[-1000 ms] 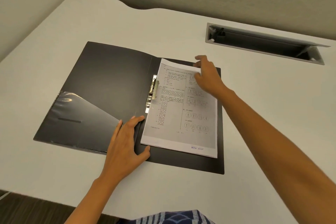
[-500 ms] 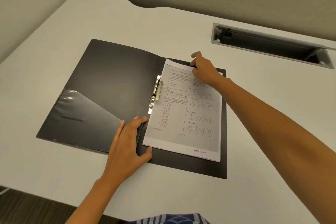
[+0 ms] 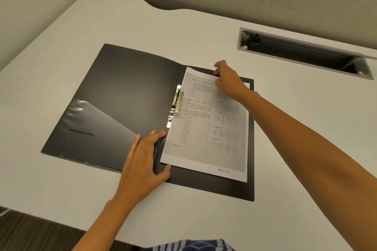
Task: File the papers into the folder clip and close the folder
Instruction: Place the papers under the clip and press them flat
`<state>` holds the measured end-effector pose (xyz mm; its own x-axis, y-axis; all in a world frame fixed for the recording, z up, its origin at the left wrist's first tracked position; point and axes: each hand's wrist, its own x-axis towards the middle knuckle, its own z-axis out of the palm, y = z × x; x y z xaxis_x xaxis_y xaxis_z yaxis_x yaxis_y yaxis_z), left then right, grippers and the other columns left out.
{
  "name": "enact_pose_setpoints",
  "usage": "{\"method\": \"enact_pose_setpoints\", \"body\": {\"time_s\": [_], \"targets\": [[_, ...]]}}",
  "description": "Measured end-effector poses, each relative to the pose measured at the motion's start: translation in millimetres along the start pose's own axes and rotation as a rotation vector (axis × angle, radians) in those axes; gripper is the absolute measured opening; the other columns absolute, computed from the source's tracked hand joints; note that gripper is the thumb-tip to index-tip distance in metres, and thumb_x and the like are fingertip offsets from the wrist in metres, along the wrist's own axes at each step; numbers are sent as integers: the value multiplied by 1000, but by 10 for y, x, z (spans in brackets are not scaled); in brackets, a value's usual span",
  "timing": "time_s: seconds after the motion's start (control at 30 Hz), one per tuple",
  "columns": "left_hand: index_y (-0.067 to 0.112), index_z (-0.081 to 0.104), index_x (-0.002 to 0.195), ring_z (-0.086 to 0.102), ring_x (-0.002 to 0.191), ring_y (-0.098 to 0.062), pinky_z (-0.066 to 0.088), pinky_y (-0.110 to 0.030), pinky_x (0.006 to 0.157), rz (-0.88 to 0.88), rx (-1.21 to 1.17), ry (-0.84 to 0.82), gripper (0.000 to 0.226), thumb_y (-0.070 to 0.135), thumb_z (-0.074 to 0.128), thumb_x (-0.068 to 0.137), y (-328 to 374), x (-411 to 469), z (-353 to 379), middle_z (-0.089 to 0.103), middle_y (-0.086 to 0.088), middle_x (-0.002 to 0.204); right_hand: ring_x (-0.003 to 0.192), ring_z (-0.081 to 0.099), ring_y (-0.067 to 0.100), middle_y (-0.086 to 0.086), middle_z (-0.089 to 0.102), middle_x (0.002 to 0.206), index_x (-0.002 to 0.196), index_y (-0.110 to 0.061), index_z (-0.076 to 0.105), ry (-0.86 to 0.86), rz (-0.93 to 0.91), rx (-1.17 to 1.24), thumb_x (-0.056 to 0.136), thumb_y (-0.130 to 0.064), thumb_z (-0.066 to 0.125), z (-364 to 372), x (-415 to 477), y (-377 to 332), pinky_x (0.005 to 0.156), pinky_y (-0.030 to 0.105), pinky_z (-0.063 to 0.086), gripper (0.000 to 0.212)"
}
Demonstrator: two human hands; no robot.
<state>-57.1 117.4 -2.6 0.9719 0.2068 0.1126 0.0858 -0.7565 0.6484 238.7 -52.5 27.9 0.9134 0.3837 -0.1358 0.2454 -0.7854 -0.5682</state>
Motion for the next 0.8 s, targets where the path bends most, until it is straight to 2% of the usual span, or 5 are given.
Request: {"method": "enact_pose_setpoints", "body": {"time_s": [0.1, 0.23, 0.37, 0.6, 0.8], "targets": [[38, 26, 138, -1, 130, 18, 18, -45, 106, 21, -2, -16, 80, 47, 66, 69, -49, -13, -2, 26, 27, 134, 121, 50, 24, 7, 50, 135, 133, -12, 38, 139, -49, 44, 90, -6, 51, 46, -126, -12, 99, 30, 39, 45], [49, 17, 137, 8, 136, -4, 19, -40, 107, -30, -42, -48, 83, 53, 63, 69, -92, -35, -1, 24, 27, 140, 131, 40, 22, 5, 45, 139, 135, -13, 40, 309, -98, 79, 92, -12, 49, 236, -491, -20, 110, 32, 30, 44], [45, 21, 138, 5, 132, 5, 18, -39, 108, -22, -28, -43, 79, 57, 58, 70, -69, -23, -2, 25, 27, 139, 133, 36, 22, 5, 44, 140, 136, -14, 40, 325, -131, 80, 93, -14, 48, 418, -893, -49, 118, 39, 23, 43], [41, 23, 139, 6, 138, -12, 18, -41, 108, -49, -32, -68, 81, 51, 64, 70, -61, -37, -5, 24, 21, 144, 137, 30, 22, 5, 33, 148, 142, -16, 28, 649, 319, 312, 93, -20, 51, 472, -1385, -78, 115, 45, 29, 54], [38, 25, 139, 8, 138, -13, 19, -44, 108, -64, -46, -75, 80, 51, 65, 70, -81, -33, 7, 25, 20, 145, 126, 46, 25, 5, 43, 142, 138, -20, 29, 595, 472, 448, 94, -21, 51, 402, -1615, 41, 101, 42, 44, 49]]}}
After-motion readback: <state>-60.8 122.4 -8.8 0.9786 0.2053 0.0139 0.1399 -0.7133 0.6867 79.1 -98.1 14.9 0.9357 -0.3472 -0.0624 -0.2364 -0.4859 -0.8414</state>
